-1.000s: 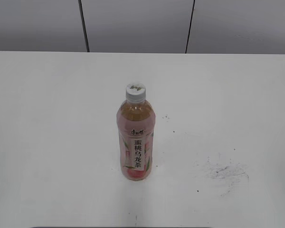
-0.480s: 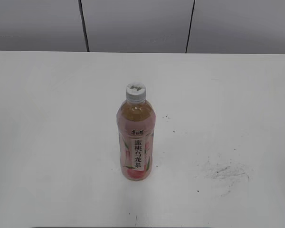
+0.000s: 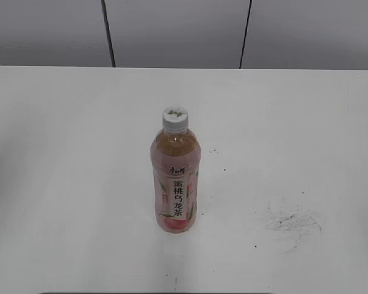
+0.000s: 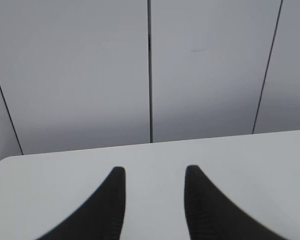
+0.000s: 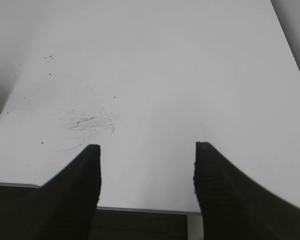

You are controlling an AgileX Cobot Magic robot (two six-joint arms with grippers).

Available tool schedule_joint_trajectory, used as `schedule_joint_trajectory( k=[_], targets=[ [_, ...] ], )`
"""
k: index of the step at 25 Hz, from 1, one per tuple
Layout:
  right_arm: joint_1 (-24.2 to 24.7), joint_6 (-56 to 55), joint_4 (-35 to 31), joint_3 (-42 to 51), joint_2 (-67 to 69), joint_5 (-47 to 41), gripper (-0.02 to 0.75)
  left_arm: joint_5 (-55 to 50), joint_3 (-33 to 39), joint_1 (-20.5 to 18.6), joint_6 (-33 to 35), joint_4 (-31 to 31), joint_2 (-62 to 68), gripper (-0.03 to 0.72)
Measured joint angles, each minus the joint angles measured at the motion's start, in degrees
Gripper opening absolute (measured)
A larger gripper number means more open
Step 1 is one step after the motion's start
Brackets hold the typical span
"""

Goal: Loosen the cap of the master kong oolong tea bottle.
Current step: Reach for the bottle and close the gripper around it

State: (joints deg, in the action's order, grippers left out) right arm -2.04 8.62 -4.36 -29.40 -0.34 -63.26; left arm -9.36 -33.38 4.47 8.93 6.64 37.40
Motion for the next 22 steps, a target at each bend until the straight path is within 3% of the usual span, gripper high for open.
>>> schedule_joint_trajectory(
  k=[8, 12, 16, 22],
  targets=[
    [0.0, 0.0, 0.0, 0.0, 0.0, 0.0, 0.447, 18.54, 0.0, 0.0, -0.02, 8.74, 25.56, 0.248],
    [0.0, 0.0, 0.0, 0.0, 0.0, 0.0, 0.447, 27.95, 0.0, 0.0, -0.13, 8.6, 35.3, 0.249],
    [0.0, 0.0, 0.0, 0.0, 0.0, 0.0, 0.447, 37.8, -0.01, 0.0, -1.54, 1.22, 43.79, 0.249],
    [0.0, 0.0, 0.0, 0.0, 0.0, 0.0, 0.447, 47.93, -0.06, 0.0, -15.65, -19.14, 54.7, 0.249]
  ],
)
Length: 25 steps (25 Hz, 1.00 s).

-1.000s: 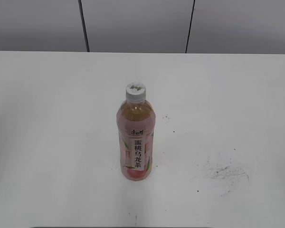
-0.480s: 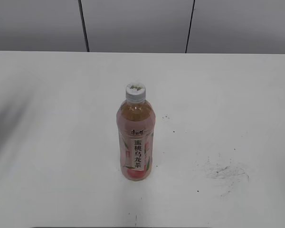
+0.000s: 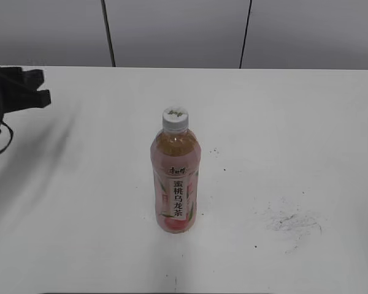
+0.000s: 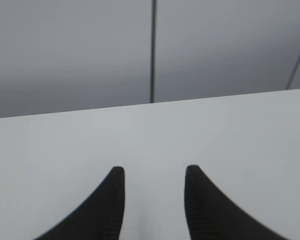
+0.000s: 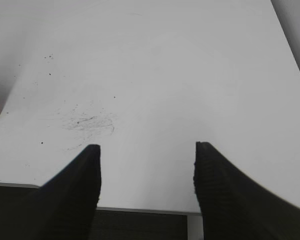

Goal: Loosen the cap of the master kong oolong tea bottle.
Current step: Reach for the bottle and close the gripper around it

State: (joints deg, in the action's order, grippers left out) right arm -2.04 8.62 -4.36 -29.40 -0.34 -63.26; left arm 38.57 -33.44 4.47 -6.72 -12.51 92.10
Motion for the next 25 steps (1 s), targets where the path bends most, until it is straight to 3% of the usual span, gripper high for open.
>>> schedule_joint_trajectory(
  k=[11, 14, 19, 25],
  targets=[
    [0.0, 0.0, 0.0, 0.0, 0.0, 0.0, 0.447, 25.19, 0.43, 0.0, -19.72, -35.71, 6.93, 0.268],
    [0.0, 0.0, 0.0, 0.0, 0.0, 0.0, 0.447, 28.73, 0.54, 0.0, -24.11, -43.8, 6.93, 0.349],
    [0.0, 0.0, 0.0, 0.0, 0.0, 0.0, 0.447, 30.33, 0.54, 0.0, -26.38, -55.34, 6.93, 0.599],
    [0.0, 0.0, 0.0, 0.0, 0.0, 0.0, 0.447, 30.4, 0.54, 0.44, -28.07, -64.49, 6.93, 0.642]
  ],
)
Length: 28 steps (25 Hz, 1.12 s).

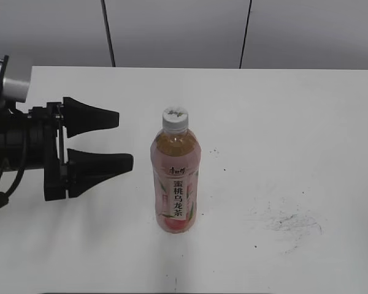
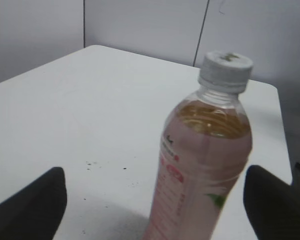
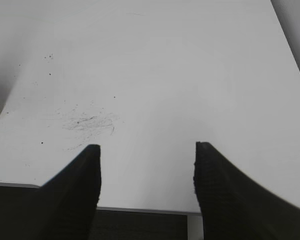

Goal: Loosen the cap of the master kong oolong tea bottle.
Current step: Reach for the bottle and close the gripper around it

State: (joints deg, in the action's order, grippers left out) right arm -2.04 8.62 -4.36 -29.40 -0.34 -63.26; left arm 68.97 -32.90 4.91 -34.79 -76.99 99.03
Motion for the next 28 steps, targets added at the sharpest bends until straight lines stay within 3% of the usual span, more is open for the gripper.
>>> schedule_joint_trajectory(
  k=[8, 21, 28],
  targets=[
    [0.0, 0.0, 0.0, 0.0, 0.0, 0.0, 0.447, 0.0, 0.0, 3.84, -0.32, -0.79, 0.0, 0.627],
    [0.0, 0.0, 0.0, 0.0, 0.0, 0.0, 0.447, -1.5, 0.0, 12.29, 1.05, 10.9, 0.0, 0.596],
    [0.0, 0.0, 0.0, 0.0, 0.0, 0.0, 0.447, -2.28, 0.0, 13.49, 2.59, 15.24, 0.0, 0.588]
  ],
)
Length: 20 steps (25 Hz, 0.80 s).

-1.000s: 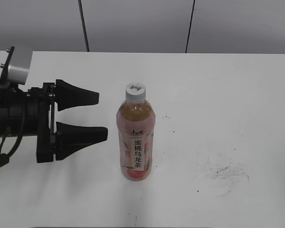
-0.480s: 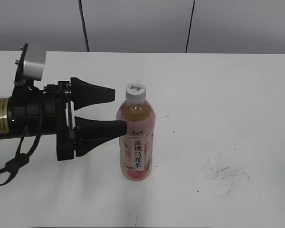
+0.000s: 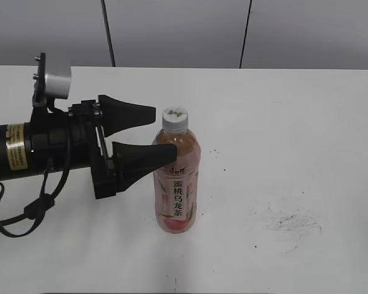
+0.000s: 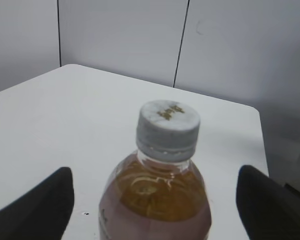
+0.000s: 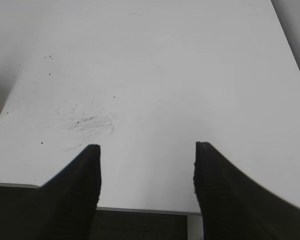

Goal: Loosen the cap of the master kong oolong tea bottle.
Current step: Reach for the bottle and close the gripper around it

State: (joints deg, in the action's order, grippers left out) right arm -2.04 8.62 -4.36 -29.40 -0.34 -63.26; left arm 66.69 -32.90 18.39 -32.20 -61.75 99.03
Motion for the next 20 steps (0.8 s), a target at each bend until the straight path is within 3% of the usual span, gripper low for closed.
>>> schedule_joint_trajectory(
  k=[8, 20],
  targets=[
    [0.0, 0.0, 0.0, 0.0, 0.0, 0.0, 0.447, 0.12, 0.0, 0.28, 1.8, 2.65, 2.01, 0.587],
    [0.0, 0.0, 0.0, 0.0, 0.0, 0.0, 0.447, 2.41, -2.23, 3.79, 5.52, 4.57, 7.84, 0.587]
  ],
)
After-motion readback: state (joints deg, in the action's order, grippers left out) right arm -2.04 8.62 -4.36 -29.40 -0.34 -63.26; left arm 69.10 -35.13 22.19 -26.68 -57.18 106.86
